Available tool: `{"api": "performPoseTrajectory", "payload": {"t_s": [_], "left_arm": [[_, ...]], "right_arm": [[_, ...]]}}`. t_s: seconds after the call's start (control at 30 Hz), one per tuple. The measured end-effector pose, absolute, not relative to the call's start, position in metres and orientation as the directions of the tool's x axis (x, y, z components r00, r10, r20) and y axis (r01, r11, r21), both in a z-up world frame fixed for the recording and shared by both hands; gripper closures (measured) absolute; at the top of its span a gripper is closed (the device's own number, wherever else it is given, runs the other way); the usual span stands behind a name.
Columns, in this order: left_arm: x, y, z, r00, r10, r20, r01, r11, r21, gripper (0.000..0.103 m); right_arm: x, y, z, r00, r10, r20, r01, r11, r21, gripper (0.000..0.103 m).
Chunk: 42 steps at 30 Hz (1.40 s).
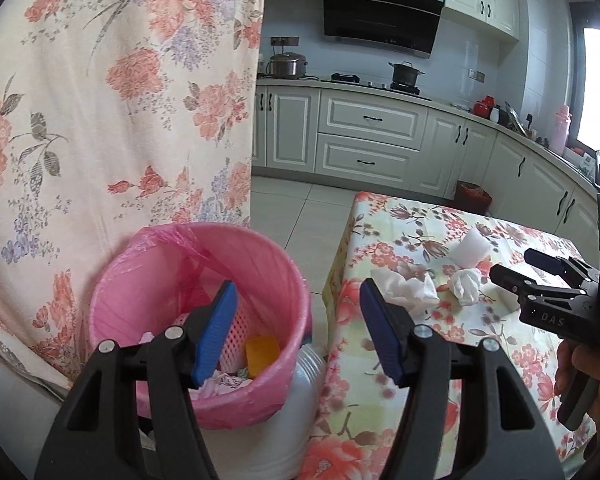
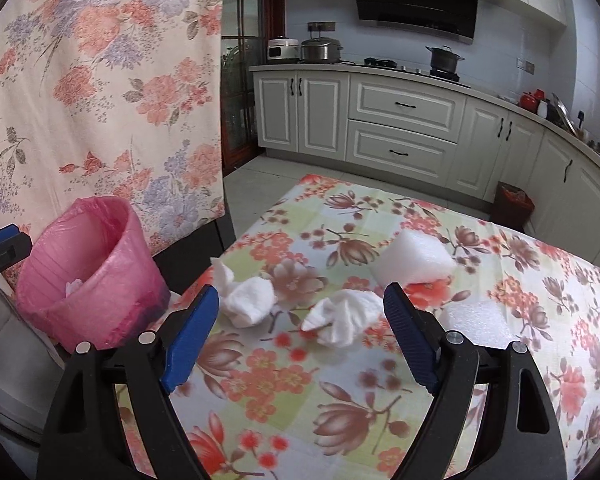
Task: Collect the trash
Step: 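Move both tools back over the table toward the tissues and foam blocks, then grasp a white tissue with the left tool while the right tool grasps a white foam block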
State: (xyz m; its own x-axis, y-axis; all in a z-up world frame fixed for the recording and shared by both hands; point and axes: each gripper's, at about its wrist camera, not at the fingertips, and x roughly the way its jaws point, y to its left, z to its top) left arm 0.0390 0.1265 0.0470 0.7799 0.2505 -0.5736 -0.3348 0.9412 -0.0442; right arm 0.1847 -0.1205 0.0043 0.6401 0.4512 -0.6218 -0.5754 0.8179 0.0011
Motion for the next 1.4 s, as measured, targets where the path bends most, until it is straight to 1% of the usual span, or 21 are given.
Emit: {"api": "performPoseTrajectory", "payload": {"t_s": [0.5, 0.83, 1.0, 1.03, 1.1, 1.17, 1.4], "left_arm": [[0.104, 0.041, 0.028, 0.782, 0.117, -0.612, -0.168, 0.985, -0.026, 0.042], [0.151, -0.004, 0.011, 0.772, 0.033, -0.635, -0.069, 0.997, -0.031, 0.042], [0.177, -0.018, -0.001, 0.758, -0.004, -0.652, -0.027, 0.999, -0.037, 0.042], [0.183, -0.02, -0.002, 0.755, -0.007, -0.656, -0.019, 0.999, -0.034, 0.042], [0.193, -0.026, -0.006, 0.75, -0.02, -0.661, -0.002, 0.999, -0.032, 0.048], [0.205, -0.03, -0.01, 0.741, -0.036, -0.671, 0.014, 0.999, -0.039, 0.051], [0.235, -0.034, -0.028, 0.702, -0.059, -0.71, 0.037, 0.998, -0.046, 0.053]], "right_arm": [[0.225, -0.21, -0.014, 0.694, 0.34, -0.634, -0.442, 0.897, -0.002, 0.019], [0.253, -0.242, -0.034, 0.693, 0.294, -0.658, -0.386, 0.923, 0.006, 0.019], [0.264, -0.245, -0.046, 0.678, 0.29, -0.676, -0.385, 0.923, 0.01, 0.019], [0.266, -0.245, -0.048, 0.674, 0.29, -0.679, -0.385, 0.923, 0.012, 0.019], [0.269, -0.245, -0.052, 0.667, 0.293, -0.685, -0.389, 0.921, 0.016, 0.019], [0.272, -0.244, -0.055, 0.66, 0.298, -0.69, -0.393, 0.919, 0.021, 0.019], [0.282, -0.238, -0.063, 0.637, 0.311, -0.705, -0.413, 0.91, 0.029, 0.019]]}}
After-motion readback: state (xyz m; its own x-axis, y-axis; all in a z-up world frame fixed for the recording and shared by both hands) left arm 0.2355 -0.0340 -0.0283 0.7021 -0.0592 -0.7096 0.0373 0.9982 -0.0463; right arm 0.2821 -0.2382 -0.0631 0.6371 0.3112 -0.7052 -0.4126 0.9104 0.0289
